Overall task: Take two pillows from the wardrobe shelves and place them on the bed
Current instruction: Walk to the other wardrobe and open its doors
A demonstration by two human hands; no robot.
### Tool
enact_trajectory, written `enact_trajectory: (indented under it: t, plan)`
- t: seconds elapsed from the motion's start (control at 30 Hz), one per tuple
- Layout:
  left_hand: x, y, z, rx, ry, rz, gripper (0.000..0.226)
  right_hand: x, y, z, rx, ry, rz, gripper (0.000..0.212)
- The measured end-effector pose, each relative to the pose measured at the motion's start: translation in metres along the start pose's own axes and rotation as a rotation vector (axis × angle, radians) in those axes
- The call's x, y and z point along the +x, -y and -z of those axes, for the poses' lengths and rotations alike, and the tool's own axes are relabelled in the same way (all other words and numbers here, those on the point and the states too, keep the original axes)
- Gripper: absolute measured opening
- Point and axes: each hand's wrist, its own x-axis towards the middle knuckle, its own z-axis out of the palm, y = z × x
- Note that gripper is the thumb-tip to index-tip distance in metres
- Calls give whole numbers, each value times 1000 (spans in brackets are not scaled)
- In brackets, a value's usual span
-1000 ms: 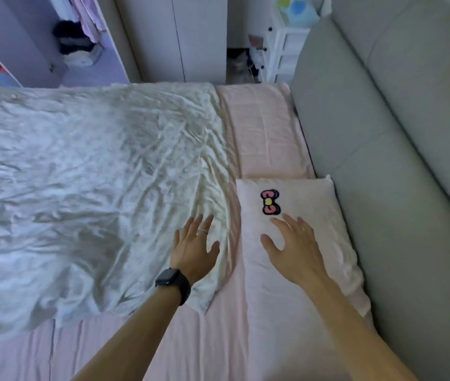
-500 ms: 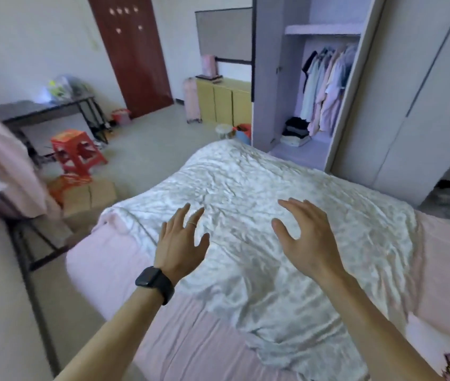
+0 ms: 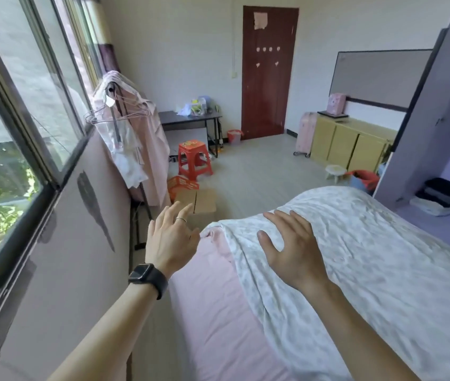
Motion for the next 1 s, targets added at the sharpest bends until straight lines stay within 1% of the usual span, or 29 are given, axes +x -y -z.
enact_trajectory:
  t: [0.2,0.37,0.57,0.7,0.87,0.93,1.0]
  plan:
    - [105,95,1,42,19,64,63,111,37,-105,-17,46,26,45]
    - [183,149,15,54,-34,87,63,201,69,-167,11,31,65,42]
    - [254,206,16,44,-113,75,55,283,91,-242,72,-5,128,40]
    - [304,244,4,34,-98,85,52,331,97,-294,100,5,110,40]
    - [389,296,-22,45,-90,64,48,405,93,-362,105,0,59,51]
    - [430,316,-35,45,-79,82,46,435,89,-388,117,4,24,54]
    - [470,334,-49,25,-71,117,45,466,84,-413,106,27,4,51]
